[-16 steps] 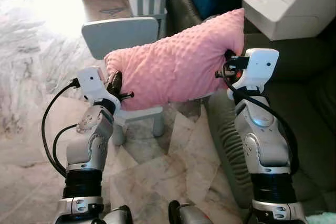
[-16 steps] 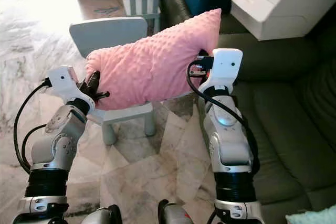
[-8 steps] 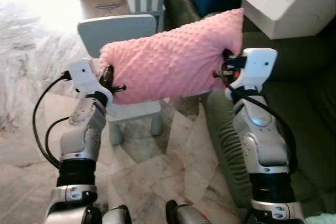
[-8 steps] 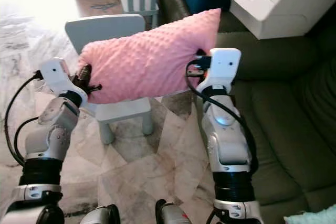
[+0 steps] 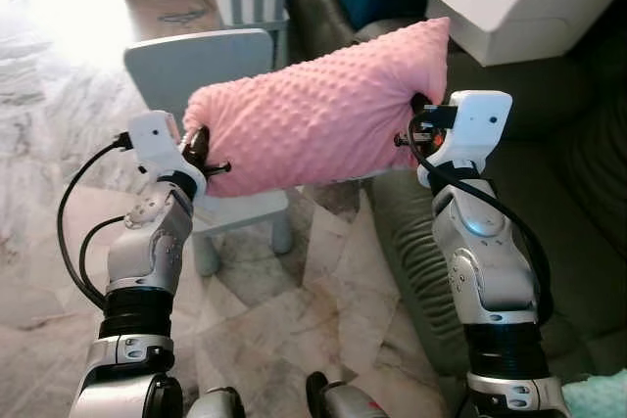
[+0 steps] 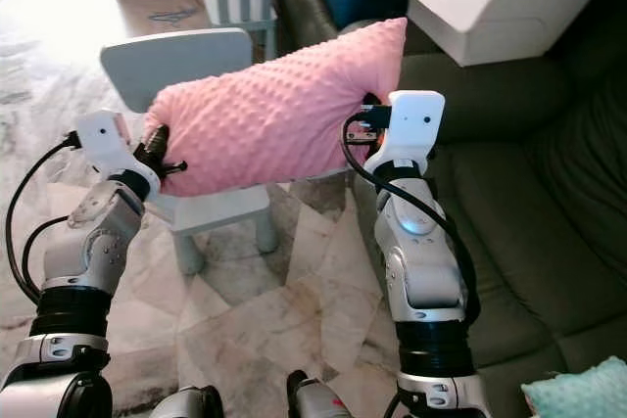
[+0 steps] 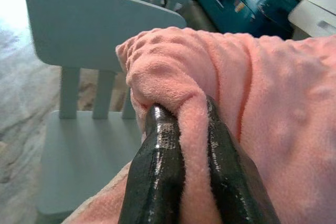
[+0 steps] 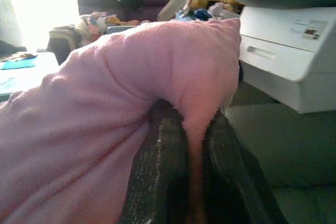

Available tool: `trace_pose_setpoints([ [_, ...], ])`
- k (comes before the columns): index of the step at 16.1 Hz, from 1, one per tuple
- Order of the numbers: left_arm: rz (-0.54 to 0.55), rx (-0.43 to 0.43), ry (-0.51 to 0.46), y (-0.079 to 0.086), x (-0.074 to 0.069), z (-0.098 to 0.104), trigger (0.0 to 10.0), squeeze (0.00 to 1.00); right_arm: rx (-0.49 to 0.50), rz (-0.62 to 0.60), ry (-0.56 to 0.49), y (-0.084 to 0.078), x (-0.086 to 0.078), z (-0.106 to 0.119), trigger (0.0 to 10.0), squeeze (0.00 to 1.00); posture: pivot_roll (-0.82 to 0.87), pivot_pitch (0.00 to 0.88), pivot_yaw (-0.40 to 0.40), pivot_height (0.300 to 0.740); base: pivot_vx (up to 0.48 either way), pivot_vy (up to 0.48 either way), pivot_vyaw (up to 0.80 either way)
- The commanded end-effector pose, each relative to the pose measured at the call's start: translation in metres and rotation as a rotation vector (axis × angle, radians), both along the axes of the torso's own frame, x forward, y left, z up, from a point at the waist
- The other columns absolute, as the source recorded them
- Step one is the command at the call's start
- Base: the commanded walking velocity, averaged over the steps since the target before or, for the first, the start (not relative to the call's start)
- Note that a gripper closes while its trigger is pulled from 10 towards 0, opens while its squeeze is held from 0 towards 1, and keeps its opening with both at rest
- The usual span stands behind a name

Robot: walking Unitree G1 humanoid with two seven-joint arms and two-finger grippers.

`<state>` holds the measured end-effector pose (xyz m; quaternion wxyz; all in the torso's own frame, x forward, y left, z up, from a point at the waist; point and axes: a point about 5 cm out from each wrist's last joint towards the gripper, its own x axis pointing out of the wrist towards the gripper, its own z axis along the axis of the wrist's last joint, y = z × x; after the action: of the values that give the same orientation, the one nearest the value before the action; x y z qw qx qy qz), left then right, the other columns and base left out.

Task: Move the pillow to the sofa

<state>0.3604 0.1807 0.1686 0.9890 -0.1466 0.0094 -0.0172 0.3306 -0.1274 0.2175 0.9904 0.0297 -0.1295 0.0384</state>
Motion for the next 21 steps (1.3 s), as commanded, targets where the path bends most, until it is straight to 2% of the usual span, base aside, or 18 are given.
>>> trace_pose_setpoints([
  [1,-0.001,0.024,-0.011,0.0014,0.0021,0.0045,10.0,0.00,0.006,-0.014,-0.019,-0.0043,-0.0011,0.0041,10.0,0.00,-0.14,0.166,-0.059,0.740,0.000,0.000,-0.79],
  [6,-0.047,0.093,-0.017,0.0001,0.0051,0.0057,10.0,0.00,0.014,-0.023,-0.016,-0.0053,-0.0012,0.0026,10.0,0.00,-0.14,0.166,-0.050,0.740,0.000,0.000,-0.78],
  [12,-0.063,0.097,-0.017,-0.0024,0.0053,0.0049,10.0,0.00,0.017,-0.029,-0.012,-0.0057,-0.0024,0.0015,10.0,0.00,-0.14,0.172,-0.048,0.740,0.000,0.000,-0.78],
  [14,-0.055,0.046,-0.027,-0.0024,0.0049,0.0050,10.0,0.00,0.015,-0.030,-0.012,-0.0059,-0.0025,0.0016,10.0,0.00,-0.14,0.174,-0.050,0.740,0.000,0.000,-0.78],
  [21,-0.039,0.042,-0.019,0.0010,0.0057,0.0044,10.0,0.00,0.017,-0.030,-0.012,-0.0064,-0.0016,0.0022,10.0,0.00,-0.14,0.175,-0.052,0.740,0.000,0.000,-0.78],
])
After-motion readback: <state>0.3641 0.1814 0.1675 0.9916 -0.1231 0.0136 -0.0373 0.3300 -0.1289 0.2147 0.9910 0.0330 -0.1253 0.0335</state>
